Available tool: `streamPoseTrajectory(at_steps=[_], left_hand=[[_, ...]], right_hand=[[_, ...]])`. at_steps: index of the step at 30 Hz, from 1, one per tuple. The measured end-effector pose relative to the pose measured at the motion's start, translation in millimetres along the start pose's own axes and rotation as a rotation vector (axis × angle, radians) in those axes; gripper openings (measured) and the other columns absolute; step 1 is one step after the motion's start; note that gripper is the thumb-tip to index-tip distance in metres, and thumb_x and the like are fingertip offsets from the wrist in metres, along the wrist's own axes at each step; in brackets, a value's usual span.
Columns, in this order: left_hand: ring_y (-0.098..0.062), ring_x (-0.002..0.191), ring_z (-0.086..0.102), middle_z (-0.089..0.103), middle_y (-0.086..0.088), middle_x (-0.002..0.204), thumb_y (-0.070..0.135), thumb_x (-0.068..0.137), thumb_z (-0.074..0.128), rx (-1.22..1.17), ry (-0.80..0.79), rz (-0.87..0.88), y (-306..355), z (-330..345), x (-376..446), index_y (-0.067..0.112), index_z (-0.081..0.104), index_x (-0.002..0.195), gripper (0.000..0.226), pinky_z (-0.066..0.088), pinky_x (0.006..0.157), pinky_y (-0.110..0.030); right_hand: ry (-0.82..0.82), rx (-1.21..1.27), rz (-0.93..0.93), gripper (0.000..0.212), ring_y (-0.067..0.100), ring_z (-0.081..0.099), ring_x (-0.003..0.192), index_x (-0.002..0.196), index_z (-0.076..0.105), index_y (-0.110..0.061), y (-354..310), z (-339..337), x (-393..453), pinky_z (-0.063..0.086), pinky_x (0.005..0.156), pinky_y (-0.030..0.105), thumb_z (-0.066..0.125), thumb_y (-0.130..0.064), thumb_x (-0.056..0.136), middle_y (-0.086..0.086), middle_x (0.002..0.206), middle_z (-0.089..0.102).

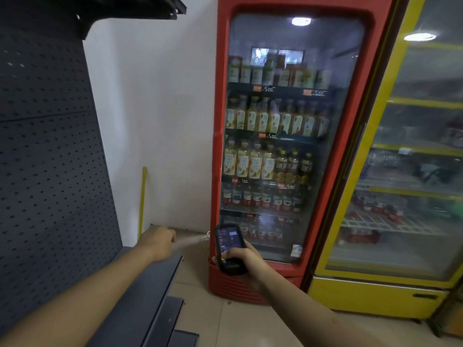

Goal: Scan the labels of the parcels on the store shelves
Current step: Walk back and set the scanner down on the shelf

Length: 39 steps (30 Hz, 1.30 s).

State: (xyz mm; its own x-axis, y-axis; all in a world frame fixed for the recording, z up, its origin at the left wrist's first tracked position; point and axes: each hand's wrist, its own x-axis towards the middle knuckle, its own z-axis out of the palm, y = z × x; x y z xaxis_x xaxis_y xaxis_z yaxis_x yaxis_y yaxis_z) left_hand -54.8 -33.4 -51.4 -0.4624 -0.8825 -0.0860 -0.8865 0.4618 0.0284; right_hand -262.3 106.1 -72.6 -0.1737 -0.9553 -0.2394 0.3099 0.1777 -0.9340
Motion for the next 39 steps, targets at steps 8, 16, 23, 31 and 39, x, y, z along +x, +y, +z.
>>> streamPoseTrajectory(at_steps=[8,16,23,31,39], left_hand=[[-0.02,0.111,0.058,0.056,-0.003,0.126,0.012,0.088,0.053,-0.112,-0.089,-0.143,-19.4,23.6,57.7,0.022,0.056,0.128,0.041,0.048,0.086,-0.025],[-0.018,0.101,0.061,0.061,-0.001,0.113,0.007,0.088,0.047,-0.192,-0.113,-0.382,-45.5,36.9,79.5,0.018,0.061,0.108,0.027,0.05,0.077,-0.026],[-0.011,0.072,0.046,0.041,0.005,0.075,0.013,0.097,0.047,-0.247,-0.102,-0.64,-69.9,59.7,65.5,0.015,0.057,0.089,0.013,0.047,0.068,-0.024],[-0.013,0.092,0.047,0.043,0.003,0.081,0.017,0.098,0.05,-0.321,-0.095,-0.794,-107.8,82.2,65.7,0.014,0.053,0.083,0.015,0.046,0.085,-0.024],[-0.022,0.095,0.064,0.066,-0.007,0.107,0.012,0.088,0.057,-0.34,-0.08,-0.885,-127.9,99.0,71.2,0.012,0.064,0.106,0.02,0.056,0.083,-0.035]], right_hand=[[-0.128,-0.14,0.029,0.066,0.036,0.072,0.089,0.122,0.057,-0.005,-9.9,-8.5,97.2,0.06,0.073,0.039,0.072,-0.005,0.057,0.024,0.101,0.072],[-0.389,-0.22,0.122,0.068,0.04,0.069,0.088,0.12,0.059,-0.008,-13.7,5.7,190.5,0.056,0.067,0.038,0.071,0.002,0.054,0.02,0.095,0.071],[-0.57,-0.284,0.242,0.054,0.027,0.071,0.073,0.108,0.062,-0.002,-0.6,39.9,231.9,0.054,0.06,0.029,0.069,-0.003,0.055,0.015,0.083,0.072],[-0.692,-0.414,0.381,0.043,0.022,0.071,0.067,0.103,0.067,0.001,28.1,86.6,277.7,0.055,0.056,0.025,0.072,-0.003,0.06,0.014,0.082,0.074],[-0.739,-0.462,0.432,0.052,0.034,0.065,0.087,0.104,0.064,-0.003,53.7,121.1,320.2,0.053,0.066,0.034,0.073,-0.004,0.052,0.021,0.094,0.069]])
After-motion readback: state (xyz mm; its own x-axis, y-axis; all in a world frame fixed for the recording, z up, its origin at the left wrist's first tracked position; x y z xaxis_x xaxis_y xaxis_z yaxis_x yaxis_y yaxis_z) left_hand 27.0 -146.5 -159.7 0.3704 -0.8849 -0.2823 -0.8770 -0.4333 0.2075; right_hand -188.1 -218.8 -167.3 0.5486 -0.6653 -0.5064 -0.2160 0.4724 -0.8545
